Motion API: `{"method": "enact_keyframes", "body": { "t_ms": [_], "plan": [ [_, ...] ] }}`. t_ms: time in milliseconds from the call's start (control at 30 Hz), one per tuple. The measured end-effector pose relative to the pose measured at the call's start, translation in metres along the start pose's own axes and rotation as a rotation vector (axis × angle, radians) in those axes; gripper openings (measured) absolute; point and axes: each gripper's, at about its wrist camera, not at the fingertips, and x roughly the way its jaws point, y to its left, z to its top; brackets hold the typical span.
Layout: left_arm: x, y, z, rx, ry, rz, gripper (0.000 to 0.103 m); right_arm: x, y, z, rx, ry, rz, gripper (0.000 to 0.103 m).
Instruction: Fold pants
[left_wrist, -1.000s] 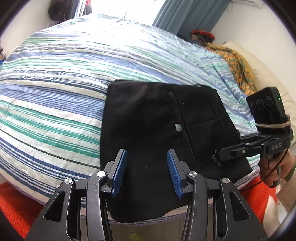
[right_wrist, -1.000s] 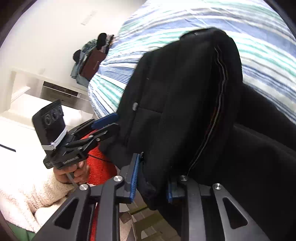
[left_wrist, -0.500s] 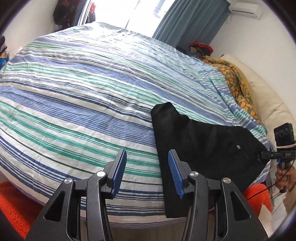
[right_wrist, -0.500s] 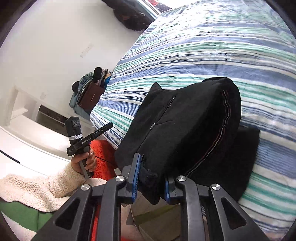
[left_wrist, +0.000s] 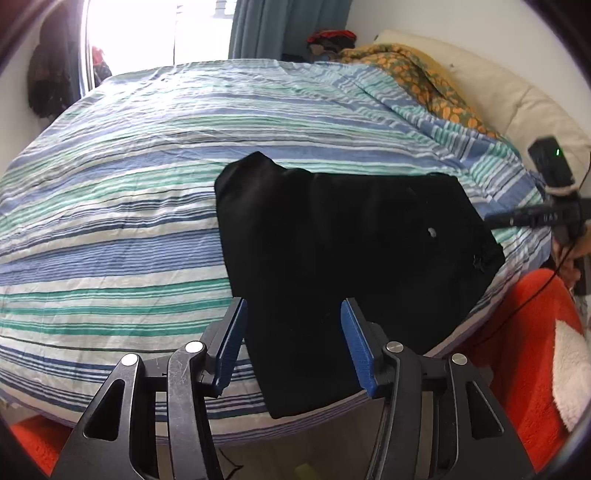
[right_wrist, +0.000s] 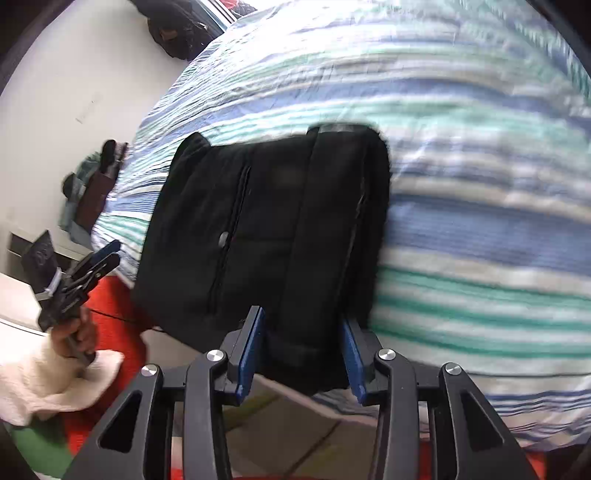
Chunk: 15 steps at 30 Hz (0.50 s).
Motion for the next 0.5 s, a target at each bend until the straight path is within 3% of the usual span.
{"method": "enact_keyframes", "body": {
  "t_ms": [67, 133, 200, 267, 333, 367, 500],
  "plan": [
    [0.013, -0.008, -0.005, 0.025, 0.043, 0.007, 0.058, -0.020, 0.011, 0.021, -0.053, -0.113, -0.027, 0.041],
    [0.025, -0.015, -0.011, 0.051, 0.086, 0.024, 0.059, -0.026, 0.027, 0.040, -0.084, -0.200, 0.009, 0.041],
    [0.029, -0.020, -0.014, 0.077, 0.093, 0.042, 0.062, -0.016, 0.038, 0.053, -0.104, -0.233, 0.067, 0.041],
    [0.027, -0.021, -0.015, 0.082, 0.093, 0.041, 0.063, 0.016, 0.044, 0.057, -0.094, -0.202, 0.045, 0.041],
    [0.025, -0.020, -0.016, 0.075, 0.096, 0.032, 0.065, 0.057, 0.032, 0.053, -0.030, -0.108, -0.005, 0.040],
    [0.024, -0.019, -0.016, 0.070, 0.095, 0.030, 0.065, 0.073, 0.025, 0.047, -0.002, -0.066, -0.017, 0.035],
    [0.022, -0.016, -0.016, 0.059, 0.101, 0.025, 0.066, 0.047, 0.031, 0.038, -0.018, -0.140, -0.034, 0.030]
  ]
}}
